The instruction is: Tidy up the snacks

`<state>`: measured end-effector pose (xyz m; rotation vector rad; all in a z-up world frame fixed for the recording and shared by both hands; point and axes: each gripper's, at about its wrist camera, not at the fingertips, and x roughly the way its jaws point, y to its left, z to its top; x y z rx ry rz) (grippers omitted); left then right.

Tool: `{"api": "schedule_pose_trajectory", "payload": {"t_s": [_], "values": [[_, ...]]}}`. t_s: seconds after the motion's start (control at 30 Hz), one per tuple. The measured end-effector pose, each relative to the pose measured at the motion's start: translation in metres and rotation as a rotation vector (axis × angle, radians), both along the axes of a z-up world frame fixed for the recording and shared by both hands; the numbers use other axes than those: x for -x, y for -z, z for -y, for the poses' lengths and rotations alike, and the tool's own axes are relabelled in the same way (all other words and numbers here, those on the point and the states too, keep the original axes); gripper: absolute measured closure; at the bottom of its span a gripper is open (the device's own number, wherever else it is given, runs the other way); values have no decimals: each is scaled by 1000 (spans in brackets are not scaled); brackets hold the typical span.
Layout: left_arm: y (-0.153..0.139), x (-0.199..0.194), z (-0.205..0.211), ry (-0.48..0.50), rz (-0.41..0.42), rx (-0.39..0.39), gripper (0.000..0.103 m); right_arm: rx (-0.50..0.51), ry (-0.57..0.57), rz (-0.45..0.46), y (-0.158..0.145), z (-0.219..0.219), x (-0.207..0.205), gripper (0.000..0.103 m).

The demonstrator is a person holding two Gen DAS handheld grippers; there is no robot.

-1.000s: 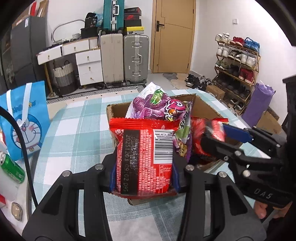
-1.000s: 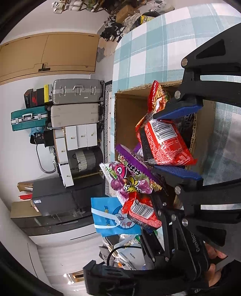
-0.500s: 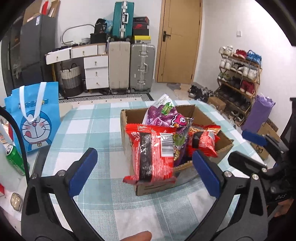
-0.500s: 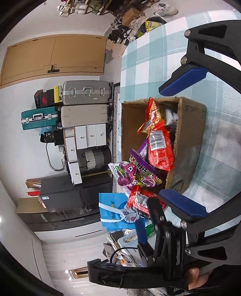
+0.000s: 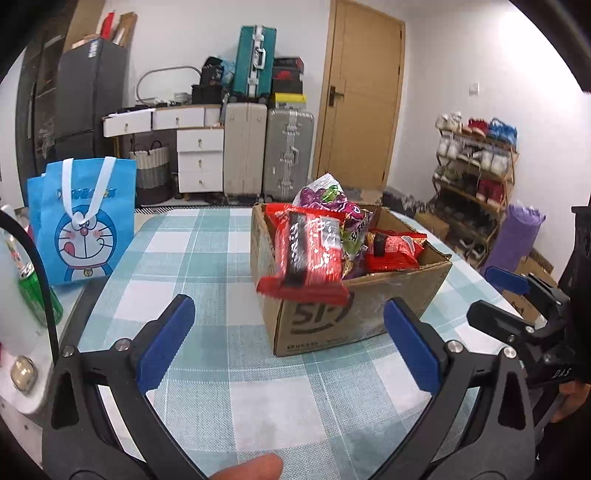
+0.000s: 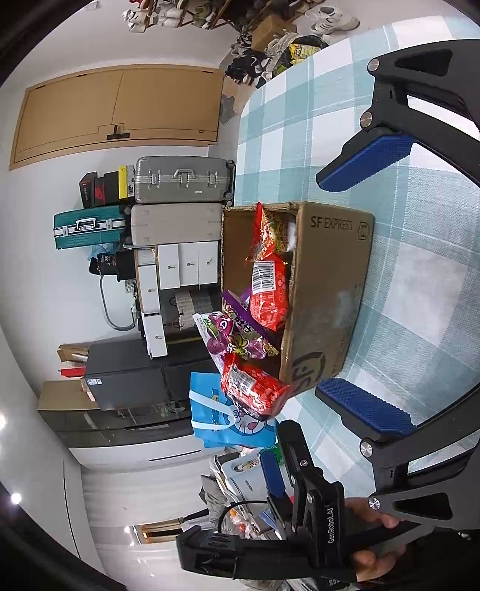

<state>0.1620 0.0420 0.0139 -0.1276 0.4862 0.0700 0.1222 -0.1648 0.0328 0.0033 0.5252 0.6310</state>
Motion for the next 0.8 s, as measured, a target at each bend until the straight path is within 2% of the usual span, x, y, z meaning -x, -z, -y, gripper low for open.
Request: {"api": "schedule_pose_trajectory", "payload": {"t_s": [0.3, 0.8], "values": [[26, 14, 6, 2, -6, -12, 1, -32, -13, 46, 7, 8, 19, 0], [37, 20, 14, 22, 15, -48, 1, -21, -25, 97, 19, 6, 32, 0]]}}
